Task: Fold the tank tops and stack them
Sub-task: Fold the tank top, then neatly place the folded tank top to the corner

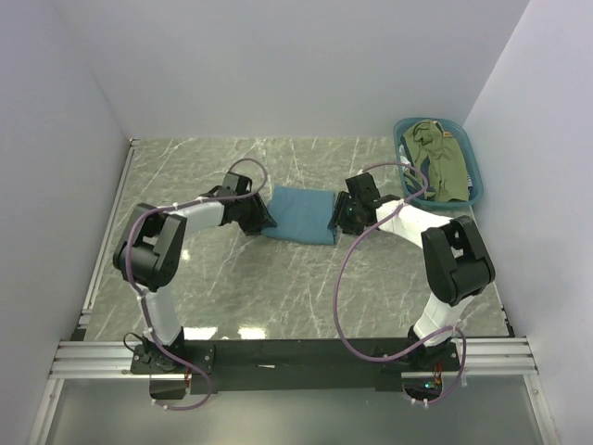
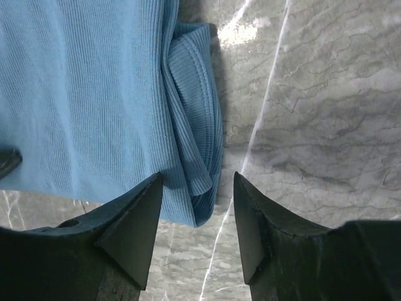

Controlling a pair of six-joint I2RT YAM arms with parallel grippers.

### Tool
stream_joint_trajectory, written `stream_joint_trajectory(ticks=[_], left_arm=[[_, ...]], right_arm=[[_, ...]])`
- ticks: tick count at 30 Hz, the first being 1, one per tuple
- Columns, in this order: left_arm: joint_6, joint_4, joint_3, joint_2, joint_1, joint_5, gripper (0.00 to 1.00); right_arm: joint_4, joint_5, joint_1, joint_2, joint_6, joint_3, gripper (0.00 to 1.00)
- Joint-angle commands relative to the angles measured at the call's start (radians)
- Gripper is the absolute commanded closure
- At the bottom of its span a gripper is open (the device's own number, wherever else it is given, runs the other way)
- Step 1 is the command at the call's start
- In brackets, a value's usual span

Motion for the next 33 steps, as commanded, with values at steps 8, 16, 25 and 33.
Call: stream_joint_trajectory(ticks=[8,16,25,33], left_arm=[[0.100,-0.342,0.137,0.063,-0.029,-0.391,1.00],[0.108,-0.512,-0.002,-0.093,0.026,-0.670,0.99],[0.166,-0.517,-0.159,-0.277,0.250,-0.800,1.00],[0.454,-0.595,0.003,-0.239,0.372,-0.955,0.99]], right_arm=[[0.032,0.001,0.003,-0.071,-0.028,-0.008,0.46],[0.079,-0.077,0.012,-0.073,-0.024,-0.020,0.46],[0.150,-0.100,0.124,-0.027,0.036,-0.005,0.47],[0.181,-0.116,0.191,0.002,0.073,0.011,0.48]])
